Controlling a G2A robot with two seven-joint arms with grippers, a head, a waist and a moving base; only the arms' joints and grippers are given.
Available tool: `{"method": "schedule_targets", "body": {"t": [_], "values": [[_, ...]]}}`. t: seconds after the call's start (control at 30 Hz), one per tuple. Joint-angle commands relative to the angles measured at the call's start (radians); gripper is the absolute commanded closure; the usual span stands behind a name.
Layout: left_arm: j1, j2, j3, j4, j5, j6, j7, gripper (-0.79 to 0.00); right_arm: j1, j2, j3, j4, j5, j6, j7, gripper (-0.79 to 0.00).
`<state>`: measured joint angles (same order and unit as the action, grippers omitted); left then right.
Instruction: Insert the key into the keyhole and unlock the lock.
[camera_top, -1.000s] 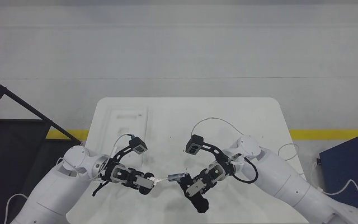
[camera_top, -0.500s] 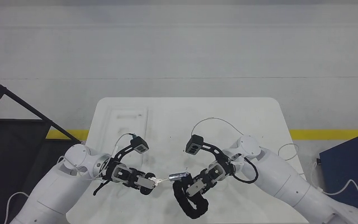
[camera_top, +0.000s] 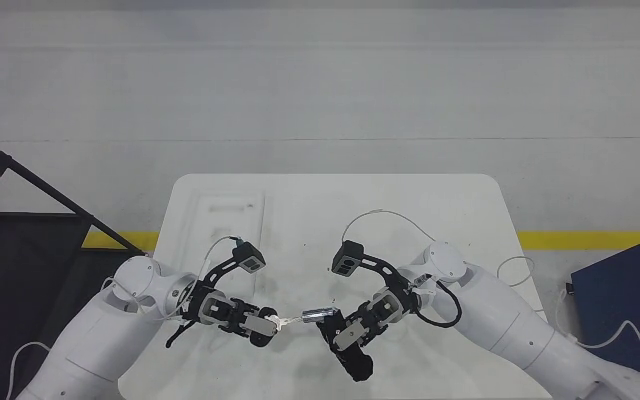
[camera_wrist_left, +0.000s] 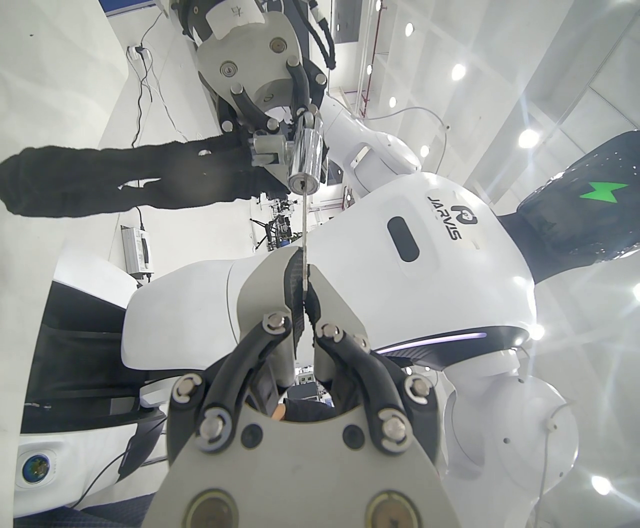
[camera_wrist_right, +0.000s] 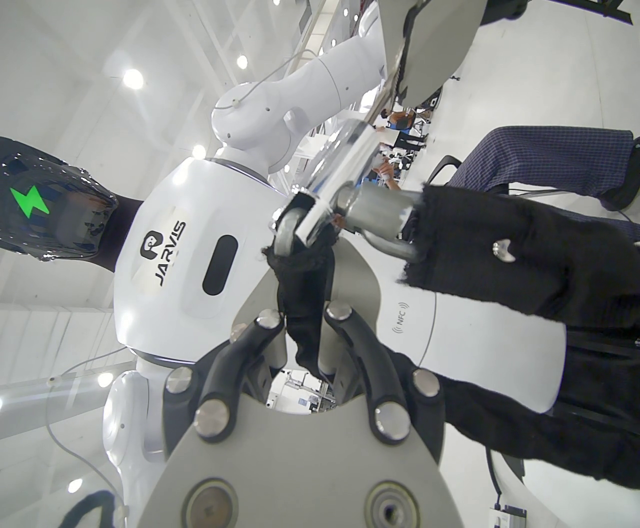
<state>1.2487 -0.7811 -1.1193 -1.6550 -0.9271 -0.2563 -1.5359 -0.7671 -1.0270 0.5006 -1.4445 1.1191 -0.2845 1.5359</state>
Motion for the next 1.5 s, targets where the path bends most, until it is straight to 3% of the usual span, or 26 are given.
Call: {"method": "schedule_targets", "body": {"t": [0.0,0.8,1.1,1.47], "values": [[-0.003,-0.001,0.001,0.005,-0.003,0.0,0.0,0.0,0.0,0.0,0.0,0.0,0.0,0.0,0.0,0.0],[-0.112,-0.029,0.111,0.067,0.0,-0.028,0.0,0.0,0.0,0.0,0.0,0.0,0.0,0.0,0.0,0.0],[-0.171,-0.049,0.177,0.141,-0.044,-0.028,0.0,0.0,0.0,0.0,0.0,0.0,0.0,0.0,0.0,0.0],[-0.194,-0.038,0.222,0.137,-0.021,-0.028,0.0,0.0,0.0,0.0,0.0,0.0,0.0,0.0,0.0,0.0]]}}
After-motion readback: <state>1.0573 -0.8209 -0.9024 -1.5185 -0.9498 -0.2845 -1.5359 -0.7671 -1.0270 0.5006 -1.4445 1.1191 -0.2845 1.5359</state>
